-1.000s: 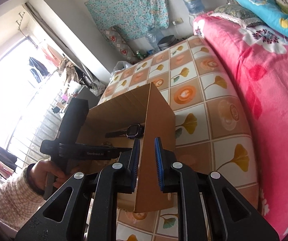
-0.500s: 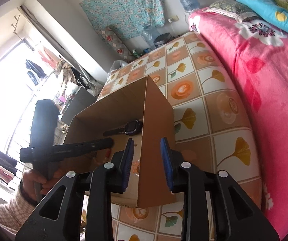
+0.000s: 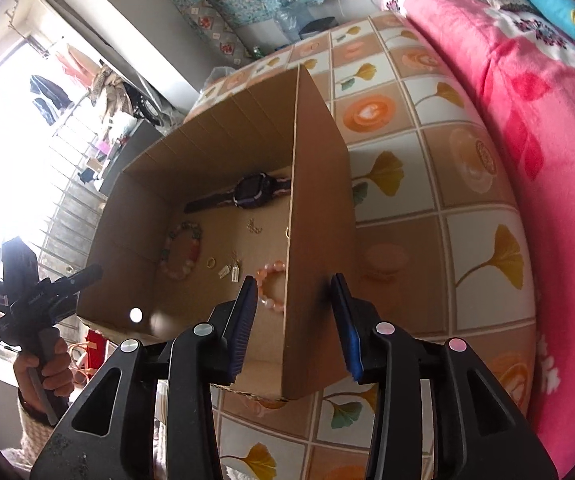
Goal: Organize jewelry
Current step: 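Withdraw both tools up out of the box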
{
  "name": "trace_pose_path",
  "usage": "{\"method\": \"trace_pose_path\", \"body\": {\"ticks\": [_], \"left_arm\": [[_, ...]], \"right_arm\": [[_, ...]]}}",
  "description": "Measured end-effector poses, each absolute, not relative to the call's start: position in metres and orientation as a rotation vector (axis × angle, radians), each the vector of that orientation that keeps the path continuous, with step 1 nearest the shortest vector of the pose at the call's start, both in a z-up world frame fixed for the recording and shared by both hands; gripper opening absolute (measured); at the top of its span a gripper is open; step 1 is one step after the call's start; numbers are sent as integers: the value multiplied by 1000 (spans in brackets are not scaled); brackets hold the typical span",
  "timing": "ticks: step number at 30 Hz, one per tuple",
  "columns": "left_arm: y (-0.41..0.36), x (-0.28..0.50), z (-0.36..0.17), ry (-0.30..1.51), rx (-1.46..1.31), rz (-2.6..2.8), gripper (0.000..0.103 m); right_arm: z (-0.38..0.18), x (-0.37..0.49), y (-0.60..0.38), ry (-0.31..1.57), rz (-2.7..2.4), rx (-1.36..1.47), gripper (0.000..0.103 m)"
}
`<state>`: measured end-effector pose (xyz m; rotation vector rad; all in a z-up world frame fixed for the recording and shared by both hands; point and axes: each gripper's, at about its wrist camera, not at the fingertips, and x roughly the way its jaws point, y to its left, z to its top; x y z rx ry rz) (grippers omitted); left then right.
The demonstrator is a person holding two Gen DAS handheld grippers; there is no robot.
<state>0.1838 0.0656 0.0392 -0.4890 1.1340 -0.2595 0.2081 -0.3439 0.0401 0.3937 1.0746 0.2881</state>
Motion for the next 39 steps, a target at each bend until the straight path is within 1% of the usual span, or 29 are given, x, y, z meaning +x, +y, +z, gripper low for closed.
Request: {"method": "trace_pose_path", "body": {"ticks": [1,3,6,13,20,32,37,38,39], "left_arm": [[68,181,33,1150,-520,-274,77],[68,175,32,1129,-501,-262,77],[68,172,33,1131,-491,-245,77],[71,149,35,1126,-446,-238,77],[77,118,33,1128,-466,-239,77],[73,96,37,1087,-440,-272,77],[85,59,68,883,-321,-177,78],[86,52,73,860,-315,-175,78],[87,45,77,841,-311,-170,78]], "right_arm": [[39,207,-344,1076,283,390,35],[39,204,-345,1079,270,389,28],[37,198,-348,1099,276,430,25],[41,172,-334,1120,242,406,25],[41,142,-327,1131,212,411,25],[46,130,-332,1121,180,411,27],[81,101,-337,965,137,352,34],[90,92,-335,927,138,325,39],[97,84,-332,890,141,301,47]]}}
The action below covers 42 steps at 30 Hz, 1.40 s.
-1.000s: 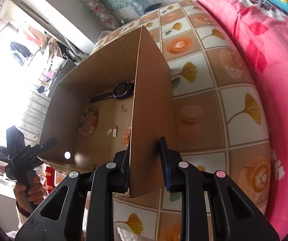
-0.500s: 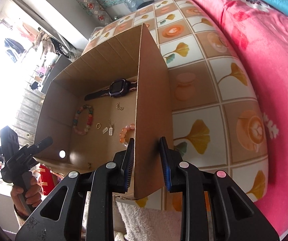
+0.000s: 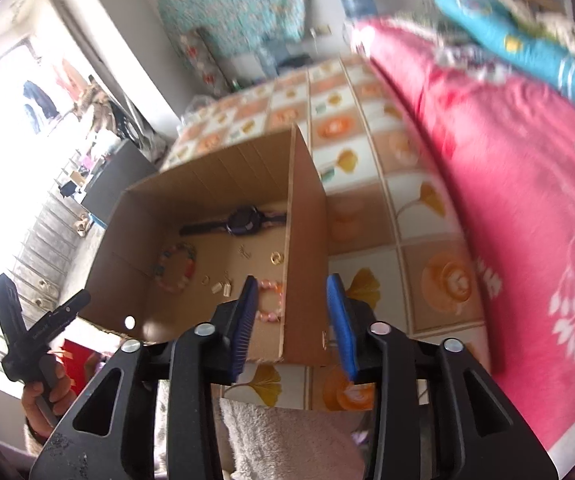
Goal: Organize jewelry
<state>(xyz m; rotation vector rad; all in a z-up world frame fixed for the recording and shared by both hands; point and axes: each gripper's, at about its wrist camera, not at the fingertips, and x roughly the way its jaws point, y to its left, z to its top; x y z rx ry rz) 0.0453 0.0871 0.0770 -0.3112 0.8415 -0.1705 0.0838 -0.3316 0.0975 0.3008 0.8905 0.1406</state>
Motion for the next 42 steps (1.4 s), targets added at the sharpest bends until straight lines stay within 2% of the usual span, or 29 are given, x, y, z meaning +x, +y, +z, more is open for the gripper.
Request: {"method": "trace_pose_path", "body": {"ticks": [2,6,9,13,16,30,42], "left_arm": [[85,29,85,811,-289,-166,79],[73,-2,91,791,-237,-188,90],[60,-19,88,797,-203,-197,97],[41,-25,72,835,-148,-139,97],[30,-21,60,879,-140,-113,97],[-12,0,50,961,33,-89,97],[-15,8,49,1033,-32,-63,97]], "right_arm": [[110,65,-321,828,183,277,55],[112,38,-288,800,259,211,73],[94,32,-258,861,286,161,78],[69,34,-229,939,240,73,79],[62,35,-224,949,214,39,87],[54,39,-226,963,104,26,90],[48,45,-233,996,47,70,90]]}}
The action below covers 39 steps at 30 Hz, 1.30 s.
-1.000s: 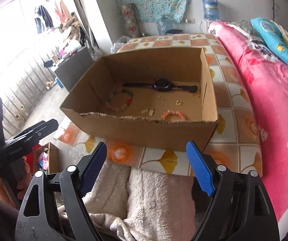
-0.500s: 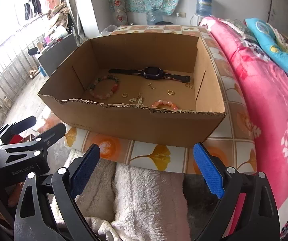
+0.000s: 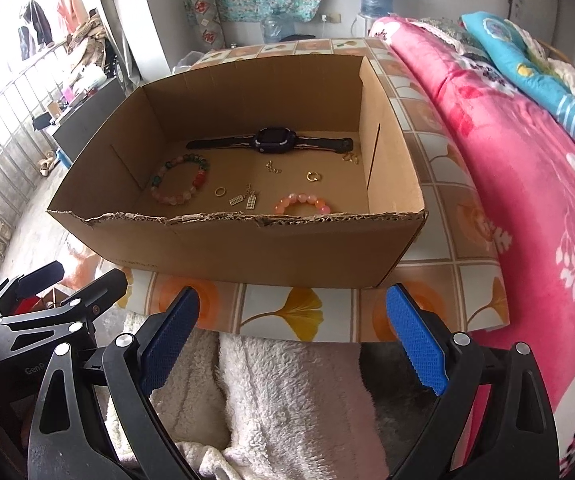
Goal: Organize jewelry
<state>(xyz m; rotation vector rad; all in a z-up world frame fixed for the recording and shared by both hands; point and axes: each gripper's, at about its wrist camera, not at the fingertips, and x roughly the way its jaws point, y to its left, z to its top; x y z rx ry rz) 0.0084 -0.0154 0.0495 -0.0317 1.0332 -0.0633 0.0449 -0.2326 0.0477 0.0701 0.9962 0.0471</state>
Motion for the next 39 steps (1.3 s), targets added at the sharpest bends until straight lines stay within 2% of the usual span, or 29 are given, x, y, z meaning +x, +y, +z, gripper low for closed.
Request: {"method": "trace_pose_path", "body": {"ticks": [39], "left_arm": [[-18,17,48,1051,7,-34,97]], "right_arm": [[43,53,-234,1031,23,111,90]]}}
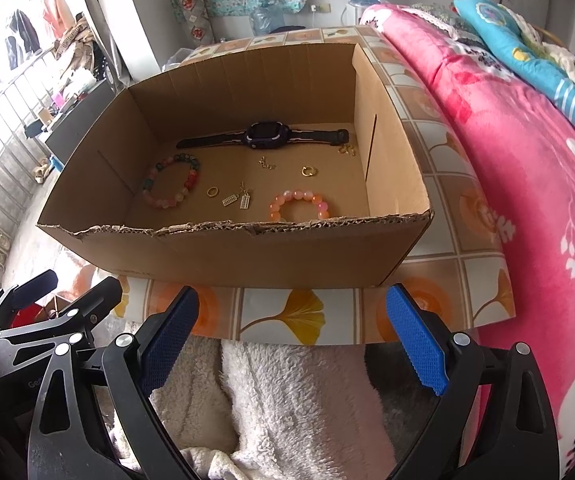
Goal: Organize jewelry
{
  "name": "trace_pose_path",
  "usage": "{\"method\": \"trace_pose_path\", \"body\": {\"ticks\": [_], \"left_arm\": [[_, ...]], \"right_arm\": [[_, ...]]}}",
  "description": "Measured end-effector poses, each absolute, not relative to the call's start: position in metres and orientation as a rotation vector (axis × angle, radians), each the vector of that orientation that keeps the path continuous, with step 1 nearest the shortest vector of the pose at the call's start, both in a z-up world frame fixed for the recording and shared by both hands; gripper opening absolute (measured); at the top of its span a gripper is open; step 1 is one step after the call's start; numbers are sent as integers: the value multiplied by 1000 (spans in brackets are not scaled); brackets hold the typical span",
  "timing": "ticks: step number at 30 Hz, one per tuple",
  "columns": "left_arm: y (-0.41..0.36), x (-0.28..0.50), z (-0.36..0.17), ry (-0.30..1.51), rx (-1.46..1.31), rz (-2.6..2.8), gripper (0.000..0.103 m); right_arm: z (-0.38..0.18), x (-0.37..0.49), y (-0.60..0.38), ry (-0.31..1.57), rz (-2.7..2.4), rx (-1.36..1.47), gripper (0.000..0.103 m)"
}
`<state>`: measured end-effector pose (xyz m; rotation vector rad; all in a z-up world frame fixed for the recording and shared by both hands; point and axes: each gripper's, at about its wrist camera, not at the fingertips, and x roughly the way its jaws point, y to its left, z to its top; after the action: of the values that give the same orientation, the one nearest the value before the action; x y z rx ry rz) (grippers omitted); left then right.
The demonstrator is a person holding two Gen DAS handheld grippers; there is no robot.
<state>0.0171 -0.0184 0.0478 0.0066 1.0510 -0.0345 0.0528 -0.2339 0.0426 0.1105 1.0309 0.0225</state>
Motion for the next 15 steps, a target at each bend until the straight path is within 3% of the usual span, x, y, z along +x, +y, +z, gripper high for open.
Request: {"method": "trace_pose_path", "body": {"ticks": [15], "left_arm": [[-19,18,47,1054,7,-36,97]], "right_arm": [[43,54,-234,1033,16,110,90]]}}
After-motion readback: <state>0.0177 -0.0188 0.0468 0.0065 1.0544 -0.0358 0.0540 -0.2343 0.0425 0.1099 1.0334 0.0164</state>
